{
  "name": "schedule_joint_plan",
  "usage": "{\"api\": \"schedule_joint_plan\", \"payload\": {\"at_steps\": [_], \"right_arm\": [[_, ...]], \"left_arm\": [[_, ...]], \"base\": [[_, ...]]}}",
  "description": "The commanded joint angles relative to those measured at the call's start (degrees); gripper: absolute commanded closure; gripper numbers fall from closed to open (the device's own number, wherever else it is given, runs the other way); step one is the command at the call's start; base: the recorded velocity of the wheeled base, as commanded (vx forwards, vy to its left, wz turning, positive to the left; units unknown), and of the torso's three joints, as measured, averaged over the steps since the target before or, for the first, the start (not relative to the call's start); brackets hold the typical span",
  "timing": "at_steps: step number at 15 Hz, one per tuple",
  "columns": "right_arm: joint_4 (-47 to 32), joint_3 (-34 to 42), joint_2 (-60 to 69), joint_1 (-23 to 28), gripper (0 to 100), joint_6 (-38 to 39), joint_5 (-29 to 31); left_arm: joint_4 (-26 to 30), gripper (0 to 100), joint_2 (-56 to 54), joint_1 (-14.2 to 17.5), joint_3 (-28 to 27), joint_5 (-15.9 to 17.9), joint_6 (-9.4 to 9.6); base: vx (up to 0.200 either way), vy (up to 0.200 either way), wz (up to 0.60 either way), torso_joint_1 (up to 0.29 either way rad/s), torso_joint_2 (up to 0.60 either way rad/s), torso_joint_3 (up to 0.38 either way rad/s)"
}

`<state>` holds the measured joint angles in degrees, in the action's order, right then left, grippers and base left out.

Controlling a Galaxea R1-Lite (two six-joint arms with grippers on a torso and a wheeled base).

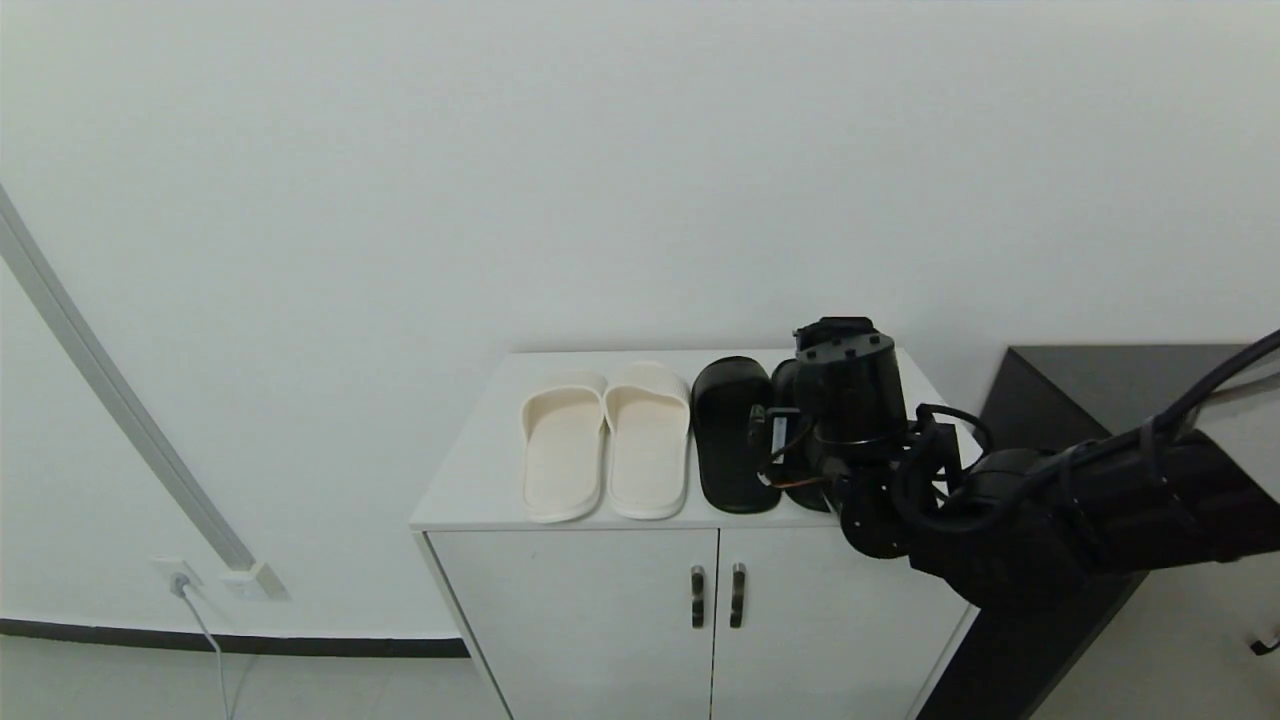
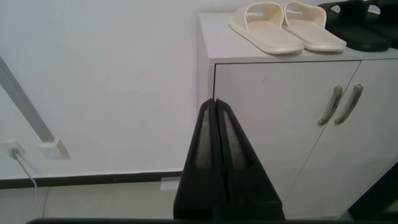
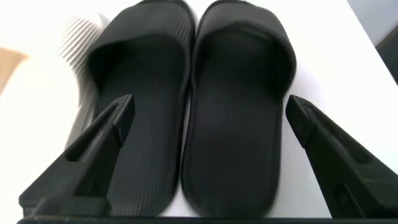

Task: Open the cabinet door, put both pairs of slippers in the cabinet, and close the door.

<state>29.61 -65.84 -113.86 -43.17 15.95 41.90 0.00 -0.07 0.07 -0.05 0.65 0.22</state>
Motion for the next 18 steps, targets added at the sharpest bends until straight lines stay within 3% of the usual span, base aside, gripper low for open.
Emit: {"api": "schedule_joint_plan", "payload": {"at_steps": [1, 11, 18], "right_arm": [[0.27, -3.42, -4.44, 1.86, 0, -0.39, 0.02], [-0.08, -20.12, -17.10, 4.32, 0, -3.82, -0.06], [0.01, -23.81, -19.56, 6.69, 0, -5.57, 0.02]], "left_arm": [[0.00, 100, 0.07, 0.01, 0.05, 0.06, -0.04], [0.00, 100, 0.07, 0.01, -0.04, -0.03, -0.13], [0.00, 100, 0.07, 0.01, -0.04, -0.03, -0.22]], "base": [[0.000, 0.000, 0.00, 0.000, 0.00, 0.000], [0.000, 0.000, 0.00, 0.000, 0.00, 0.000], [0.000, 0.000, 0.00, 0.000, 0.00, 0.000]]}}
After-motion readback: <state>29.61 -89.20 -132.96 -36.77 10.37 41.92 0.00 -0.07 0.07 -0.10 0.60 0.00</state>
